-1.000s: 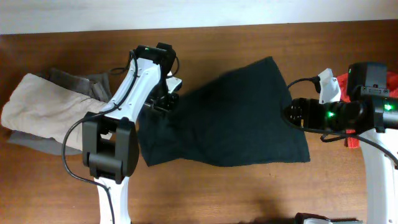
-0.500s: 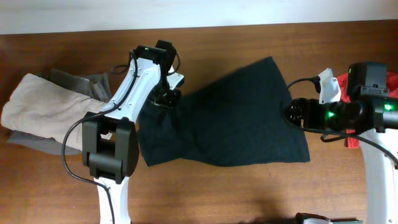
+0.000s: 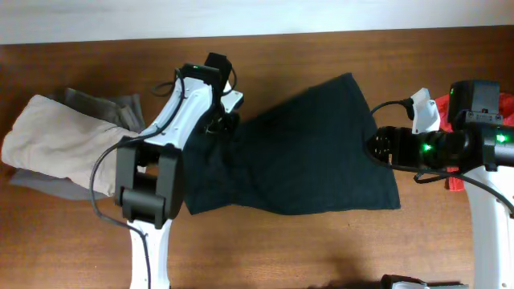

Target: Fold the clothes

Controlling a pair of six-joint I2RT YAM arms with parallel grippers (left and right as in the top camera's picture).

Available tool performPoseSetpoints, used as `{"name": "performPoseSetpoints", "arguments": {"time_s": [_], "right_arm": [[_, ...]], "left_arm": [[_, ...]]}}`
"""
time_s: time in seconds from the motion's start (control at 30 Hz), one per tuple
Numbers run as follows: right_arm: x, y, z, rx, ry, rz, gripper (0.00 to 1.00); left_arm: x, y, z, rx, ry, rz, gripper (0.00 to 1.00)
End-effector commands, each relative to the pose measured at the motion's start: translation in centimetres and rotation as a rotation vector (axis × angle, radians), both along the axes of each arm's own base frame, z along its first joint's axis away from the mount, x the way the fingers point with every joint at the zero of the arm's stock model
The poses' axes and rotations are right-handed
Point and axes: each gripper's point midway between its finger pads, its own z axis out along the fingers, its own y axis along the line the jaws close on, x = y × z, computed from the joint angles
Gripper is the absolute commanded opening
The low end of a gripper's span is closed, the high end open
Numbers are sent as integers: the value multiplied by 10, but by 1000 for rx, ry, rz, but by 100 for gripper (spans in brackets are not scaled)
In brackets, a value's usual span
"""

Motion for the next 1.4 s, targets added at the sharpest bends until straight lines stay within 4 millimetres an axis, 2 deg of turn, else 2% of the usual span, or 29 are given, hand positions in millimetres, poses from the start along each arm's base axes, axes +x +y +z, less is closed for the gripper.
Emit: {"name": "performPoseSetpoints", "arguments": {"time_s": [0.0, 0.03, 0.13, 0.43, 0.67, 0.7, 0.77, 0.8, 0.83, 0.97, 1.17, 1.37], "right_arm": [[0, 4, 0, 10, -4, 14, 84], [-1, 4, 0, 10, -3, 14, 84], [-1, 4, 0, 10, -3, 14, 84], [-1, 4, 0, 10, -4, 14, 84], [0, 4, 0, 10, -5, 14, 84], [0, 4, 0, 10, -5, 14, 85], [0, 4, 0, 10, -5, 14, 84], [0, 4, 0, 10, -5, 14, 84], [0, 4, 0, 10, -5, 14, 84], [0, 4, 0, 10, -5, 14, 84], [0, 4, 0, 10, -5, 14, 84], [-3, 4, 0, 14, 7, 10, 87]], "left_arm": [[-5, -3, -25, -1, 46, -42, 20], [-6, -3, -25, -1, 48, -43, 9], [-8, -7, -21, -4, 52, -50, 0], [-29, -39, 4, -47, 100, -113, 0], [-56, -62, 8, -41, 156, -177, 1], [-58, -63, 8, -37, 160, -182, 2], [-60, -65, 8, -33, 164, -189, 14], [-61, -66, 8, -31, 167, -188, 27], [-62, -66, 8, -30, 170, -187, 33], [-66, -63, 9, -20, 189, -171, 34], [-60, -66, 21, -26, 165, -170, 33], [-23, -84, 60, -92, 1, -165, 28]]}}
